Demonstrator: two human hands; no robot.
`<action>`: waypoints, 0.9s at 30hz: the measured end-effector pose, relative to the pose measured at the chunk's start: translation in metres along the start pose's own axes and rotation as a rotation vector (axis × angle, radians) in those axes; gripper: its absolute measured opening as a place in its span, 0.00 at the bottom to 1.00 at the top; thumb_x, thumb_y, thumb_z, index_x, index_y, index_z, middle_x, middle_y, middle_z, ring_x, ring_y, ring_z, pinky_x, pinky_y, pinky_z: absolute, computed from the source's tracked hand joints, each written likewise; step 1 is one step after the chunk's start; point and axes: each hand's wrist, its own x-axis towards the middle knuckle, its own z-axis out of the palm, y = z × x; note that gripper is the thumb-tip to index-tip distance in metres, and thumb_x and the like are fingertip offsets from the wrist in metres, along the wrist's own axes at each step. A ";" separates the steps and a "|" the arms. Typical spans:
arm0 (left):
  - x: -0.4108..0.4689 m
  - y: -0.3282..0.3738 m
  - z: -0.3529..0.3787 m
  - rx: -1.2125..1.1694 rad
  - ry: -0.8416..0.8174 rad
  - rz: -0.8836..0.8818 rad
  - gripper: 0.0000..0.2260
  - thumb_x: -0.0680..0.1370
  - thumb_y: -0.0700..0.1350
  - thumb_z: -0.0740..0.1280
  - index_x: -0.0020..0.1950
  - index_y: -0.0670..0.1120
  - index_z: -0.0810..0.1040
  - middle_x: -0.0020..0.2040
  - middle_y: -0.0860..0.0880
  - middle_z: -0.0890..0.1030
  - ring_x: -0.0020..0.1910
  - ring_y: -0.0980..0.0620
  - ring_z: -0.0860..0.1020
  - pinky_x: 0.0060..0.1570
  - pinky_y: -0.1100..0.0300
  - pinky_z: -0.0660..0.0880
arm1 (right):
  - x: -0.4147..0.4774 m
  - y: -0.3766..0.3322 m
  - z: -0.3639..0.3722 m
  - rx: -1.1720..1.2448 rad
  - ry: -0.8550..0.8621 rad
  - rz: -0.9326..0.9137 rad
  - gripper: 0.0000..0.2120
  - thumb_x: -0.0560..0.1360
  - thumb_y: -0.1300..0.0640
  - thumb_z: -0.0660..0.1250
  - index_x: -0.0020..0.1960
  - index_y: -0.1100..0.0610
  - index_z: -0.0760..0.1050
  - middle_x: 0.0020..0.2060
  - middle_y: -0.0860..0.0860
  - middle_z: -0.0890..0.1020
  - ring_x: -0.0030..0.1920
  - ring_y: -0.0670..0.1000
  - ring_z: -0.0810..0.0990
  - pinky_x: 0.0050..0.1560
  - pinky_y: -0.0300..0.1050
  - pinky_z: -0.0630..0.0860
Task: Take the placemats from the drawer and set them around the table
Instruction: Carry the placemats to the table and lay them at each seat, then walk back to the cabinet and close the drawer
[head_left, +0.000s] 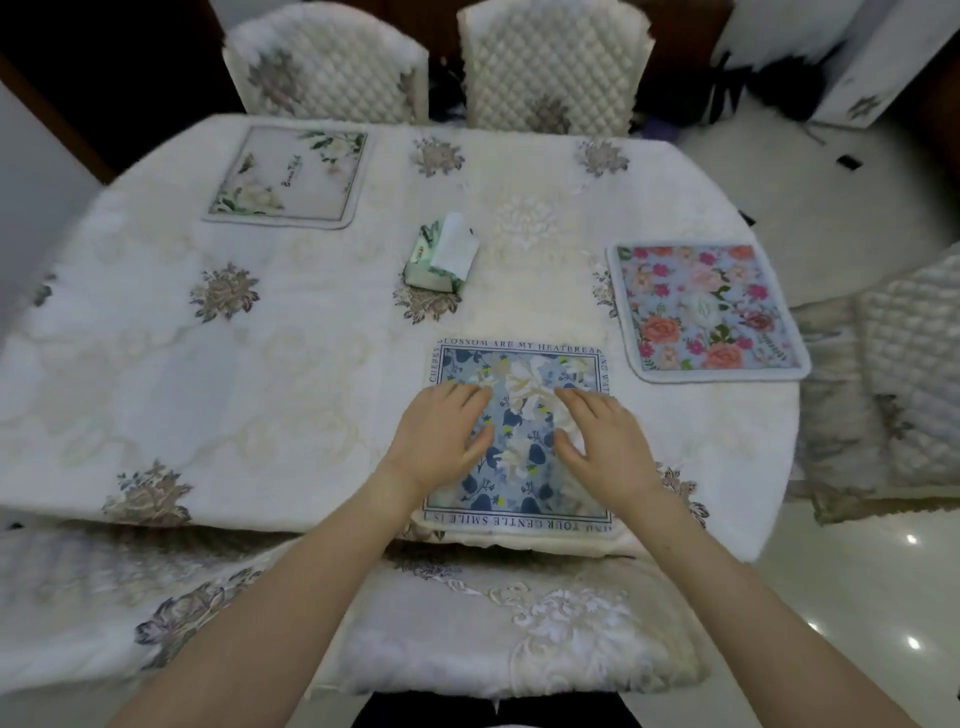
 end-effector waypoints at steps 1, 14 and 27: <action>0.002 0.006 -0.013 0.010 0.062 0.033 0.21 0.79 0.52 0.57 0.65 0.41 0.77 0.57 0.45 0.81 0.54 0.45 0.78 0.52 0.51 0.75 | -0.002 -0.005 -0.011 0.006 0.052 -0.001 0.25 0.79 0.46 0.56 0.72 0.56 0.69 0.65 0.52 0.76 0.65 0.55 0.72 0.65 0.53 0.70; -0.088 0.058 0.002 -0.172 0.097 0.005 0.24 0.81 0.55 0.55 0.77 0.50 0.64 0.73 0.49 0.70 0.73 0.48 0.67 0.71 0.46 0.64 | -0.121 -0.022 -0.006 0.041 0.288 0.185 0.23 0.78 0.47 0.57 0.69 0.57 0.72 0.62 0.52 0.78 0.63 0.55 0.74 0.66 0.53 0.69; -0.033 0.206 0.003 -0.252 0.109 0.346 0.21 0.81 0.53 0.57 0.70 0.43 0.72 0.66 0.47 0.76 0.65 0.46 0.72 0.67 0.50 0.67 | -0.269 0.050 -0.058 -0.042 0.534 0.503 0.22 0.79 0.48 0.56 0.66 0.58 0.75 0.58 0.54 0.80 0.58 0.55 0.74 0.59 0.50 0.71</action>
